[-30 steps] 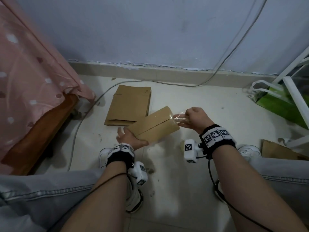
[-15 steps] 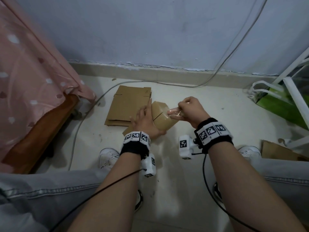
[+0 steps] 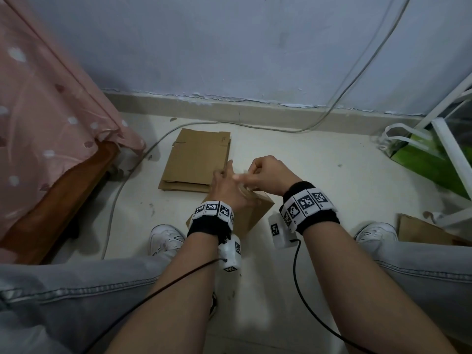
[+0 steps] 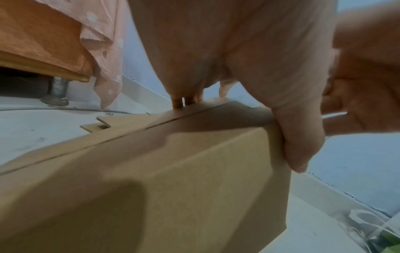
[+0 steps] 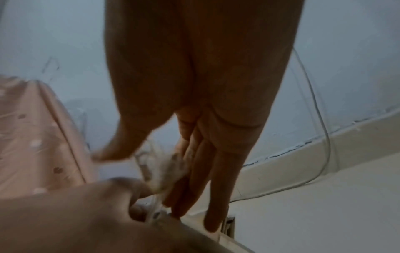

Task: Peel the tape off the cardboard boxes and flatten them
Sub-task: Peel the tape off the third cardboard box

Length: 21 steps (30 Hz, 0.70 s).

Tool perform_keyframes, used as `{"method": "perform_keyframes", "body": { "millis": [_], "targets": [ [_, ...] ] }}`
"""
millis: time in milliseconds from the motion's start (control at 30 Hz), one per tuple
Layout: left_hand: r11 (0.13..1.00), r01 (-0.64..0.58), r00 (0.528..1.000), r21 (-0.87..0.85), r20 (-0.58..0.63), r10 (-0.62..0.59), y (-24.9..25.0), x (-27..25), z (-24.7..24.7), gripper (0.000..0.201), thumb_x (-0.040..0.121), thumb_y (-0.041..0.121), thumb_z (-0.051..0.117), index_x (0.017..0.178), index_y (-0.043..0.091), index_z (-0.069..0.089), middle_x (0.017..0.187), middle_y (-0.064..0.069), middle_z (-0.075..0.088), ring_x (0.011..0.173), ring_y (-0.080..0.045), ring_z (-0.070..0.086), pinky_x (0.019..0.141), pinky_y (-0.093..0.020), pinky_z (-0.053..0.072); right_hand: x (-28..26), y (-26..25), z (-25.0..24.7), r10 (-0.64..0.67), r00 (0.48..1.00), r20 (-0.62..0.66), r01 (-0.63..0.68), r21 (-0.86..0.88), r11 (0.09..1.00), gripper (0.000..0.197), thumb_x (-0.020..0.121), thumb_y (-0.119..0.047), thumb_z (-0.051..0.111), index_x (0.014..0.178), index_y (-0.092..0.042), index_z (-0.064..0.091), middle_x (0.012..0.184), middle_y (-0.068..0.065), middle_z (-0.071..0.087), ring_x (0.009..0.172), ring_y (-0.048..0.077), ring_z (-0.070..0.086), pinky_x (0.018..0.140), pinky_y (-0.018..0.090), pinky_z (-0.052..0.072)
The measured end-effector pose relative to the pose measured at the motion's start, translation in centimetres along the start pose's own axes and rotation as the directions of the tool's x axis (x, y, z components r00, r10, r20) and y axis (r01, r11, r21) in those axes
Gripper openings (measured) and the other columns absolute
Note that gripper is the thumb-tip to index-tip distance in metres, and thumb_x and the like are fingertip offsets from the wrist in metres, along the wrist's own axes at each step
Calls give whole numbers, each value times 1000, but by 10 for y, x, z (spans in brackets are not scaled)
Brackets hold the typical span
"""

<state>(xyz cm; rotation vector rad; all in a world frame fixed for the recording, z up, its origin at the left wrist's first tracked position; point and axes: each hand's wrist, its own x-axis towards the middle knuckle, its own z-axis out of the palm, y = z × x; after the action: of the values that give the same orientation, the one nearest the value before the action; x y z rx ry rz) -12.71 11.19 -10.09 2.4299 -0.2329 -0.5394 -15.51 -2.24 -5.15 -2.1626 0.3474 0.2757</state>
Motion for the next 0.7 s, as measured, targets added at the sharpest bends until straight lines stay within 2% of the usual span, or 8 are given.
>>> {"method": "perform_keyframes", "body": {
  "millis": [100,233,300,367,433,533,600,700],
  "targets": [
    [1000,-10,999,14,32,9,0,-1,2,136,49,46,91,154,31,4,150,-5,25,139,-31,31,111,-50,37,-1,4,-2,13,998,59,-6,-117,993,41,65,-39,89,77,-15,58,81,3,64,76,17,59,68,31,48],
    [999,-53,997,14,53,52,-1,-3,5,133,51,46,91,154,23,10,150,0,26,139,-26,31,112,-47,36,-1,12,-1,75,996,44,-73,-54,996,33,68,-16,86,69,-16,53,69,1,57,65,16,52,61,27,44],
    [999,-47,998,-11,39,47,-5,-4,5,133,49,48,90,153,21,13,149,-1,26,138,-25,33,112,-44,37,-2,15,-3,105,994,42,-109,116,987,33,71,0,78,69,-14,49,71,11,63,65,23,64,62,32,54],
    [997,-35,999,-63,5,36,-11,-4,1,133,48,47,92,153,19,15,148,-3,26,136,-24,36,111,-38,37,-4,17,-4,145,988,43,-150,393,907,33,78,12,64,72,-12,43,79,26,65,71,34,70,64,33,61],
    [994,-45,999,-100,-16,44,-16,-2,-4,133,50,42,94,153,17,15,148,-4,26,133,-23,38,108,-33,36,-4,20,-5,185,983,4,-152,581,799,35,82,16,54,74,-13,38,90,34,63,79,40,71,69,38,63],
    [991,-65,997,-116,-37,61,-19,1,-9,127,52,34,94,152,15,18,146,-5,27,130,-23,39,103,-28,35,-1,21,-6,238,970,-44,-138,707,694,34,85,15,47,78,-16,34,108,41,60,95,50,68,76,47,61],
    [990,-62,998,-124,-25,59,-22,1,-9,123,55,30,94,151,15,18,145,-6,26,129,-23,39,103,-28,34,-1,19,-8,252,965,-69,-118,745,656,31,87,15,42,82,-14,36,101,38,59,86,49,69,68,44,62],
    [991,-55,998,-120,-1,56,-28,0,-9,118,56,23,93,149,18,19,143,-7,24,128,-26,39,106,-34,36,-2,19,-12,296,949,-107,-96,797,596,22,85,17,37,101,5,47,97,36,59,70,41,71,57,40,62]
  ]
}}
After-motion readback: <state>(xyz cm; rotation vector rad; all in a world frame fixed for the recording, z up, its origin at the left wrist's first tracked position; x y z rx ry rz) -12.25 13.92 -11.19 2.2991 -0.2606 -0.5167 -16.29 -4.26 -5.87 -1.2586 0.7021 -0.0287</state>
